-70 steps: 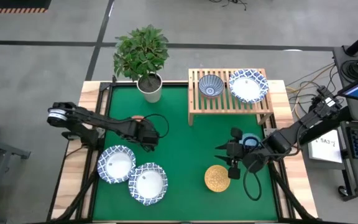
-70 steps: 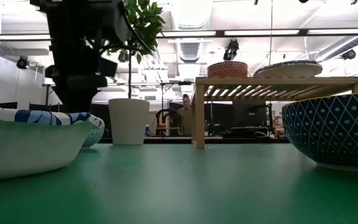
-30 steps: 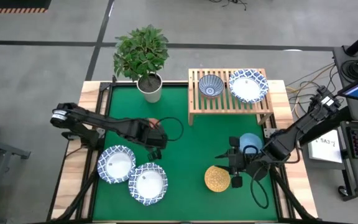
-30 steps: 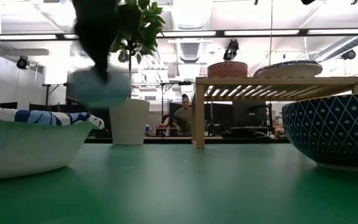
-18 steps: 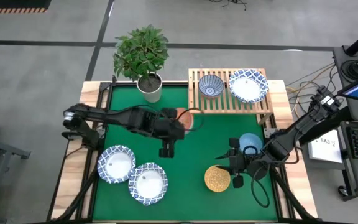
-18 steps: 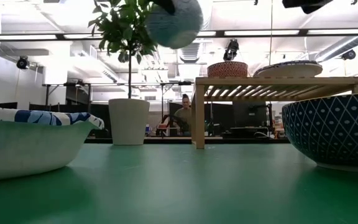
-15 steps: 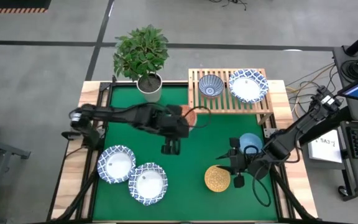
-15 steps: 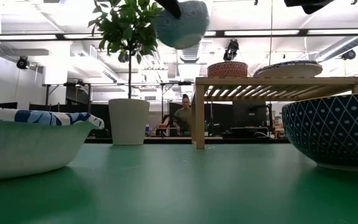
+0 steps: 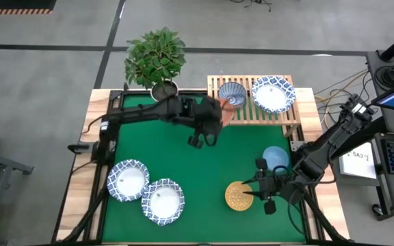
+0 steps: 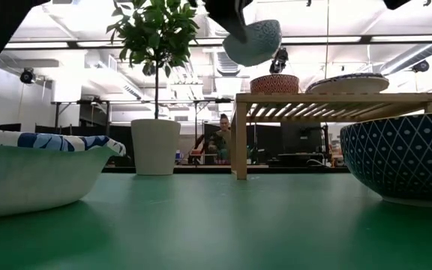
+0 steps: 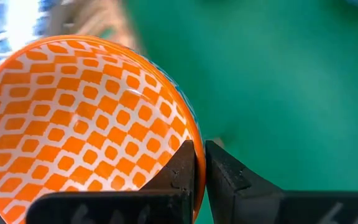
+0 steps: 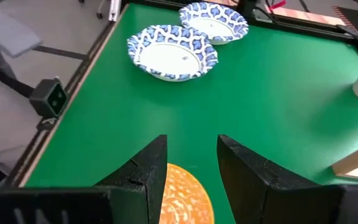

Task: Place and stack bowls onto a shelf
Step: Stack the orange patterned bowl on top of the blue patterned bowl on the shelf

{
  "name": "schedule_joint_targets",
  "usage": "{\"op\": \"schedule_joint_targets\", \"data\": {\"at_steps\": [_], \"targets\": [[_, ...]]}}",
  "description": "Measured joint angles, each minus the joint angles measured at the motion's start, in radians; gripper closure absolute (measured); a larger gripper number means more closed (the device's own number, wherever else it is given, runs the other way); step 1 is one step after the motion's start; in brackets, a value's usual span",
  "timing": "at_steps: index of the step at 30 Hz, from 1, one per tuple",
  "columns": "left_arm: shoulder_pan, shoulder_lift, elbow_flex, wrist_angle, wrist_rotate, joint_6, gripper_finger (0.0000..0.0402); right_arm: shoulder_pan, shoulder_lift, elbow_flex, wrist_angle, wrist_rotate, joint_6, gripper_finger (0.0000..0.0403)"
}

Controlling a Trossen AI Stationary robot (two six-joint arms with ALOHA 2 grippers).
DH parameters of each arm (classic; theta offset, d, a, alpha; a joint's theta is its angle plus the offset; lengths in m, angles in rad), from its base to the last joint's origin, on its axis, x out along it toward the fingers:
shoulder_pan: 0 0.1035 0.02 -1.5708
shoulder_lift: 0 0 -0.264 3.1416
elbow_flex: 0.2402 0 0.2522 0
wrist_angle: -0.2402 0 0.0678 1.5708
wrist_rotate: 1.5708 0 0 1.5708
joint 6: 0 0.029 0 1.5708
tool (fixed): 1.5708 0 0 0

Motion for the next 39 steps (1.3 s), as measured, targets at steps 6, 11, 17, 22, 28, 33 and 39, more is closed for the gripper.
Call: {"op": "schedule_joint_targets", "data": {"at_steps": [6, 11, 17, 22, 28, 33, 39], "targets": [[0.082, -0.003, 0.004, 0.173, 0.010, -0.054, 0.0395, 0.006, 0.020, -0.013, 0.037, 0.001, -0.011, 0.0273], [0.136, 0.004, 0.005, 0.287, 0.010, -0.054, 0.0392, 0.006, 0.020, -0.025, 0.043, 0.002, 0.004, 0.0273], [0.171, 0.026, 0.003, 0.355, 0.012, -0.065, 0.0392, 0.006, 0.020, -0.029, 0.047, 0.003, 0.008, 0.0273], [0.174, 0.058, 0.001, 0.391, 0.021, -0.065, 0.0392, 0.006, 0.020, -0.030, 0.046, 0.004, 0.007, 0.0273], [0.179, 0.087, 0.001, 0.408, 0.022, -0.065, 0.0391, 0.006, 0.019, -0.032, 0.046, 0.007, 0.007, 0.0273], [0.183, 0.113, 0.001, 0.402, 0.022, -0.065, 0.0391, 0.006, 0.019, -0.034, 0.045, 0.012, 0.007, 0.0273], [0.186, 0.125, 0.001, 0.407, 0.020, -0.065, 0.0390, 0.006, 0.019, -0.034, 0.045, 0.016, 0.007, 0.0273]]}}
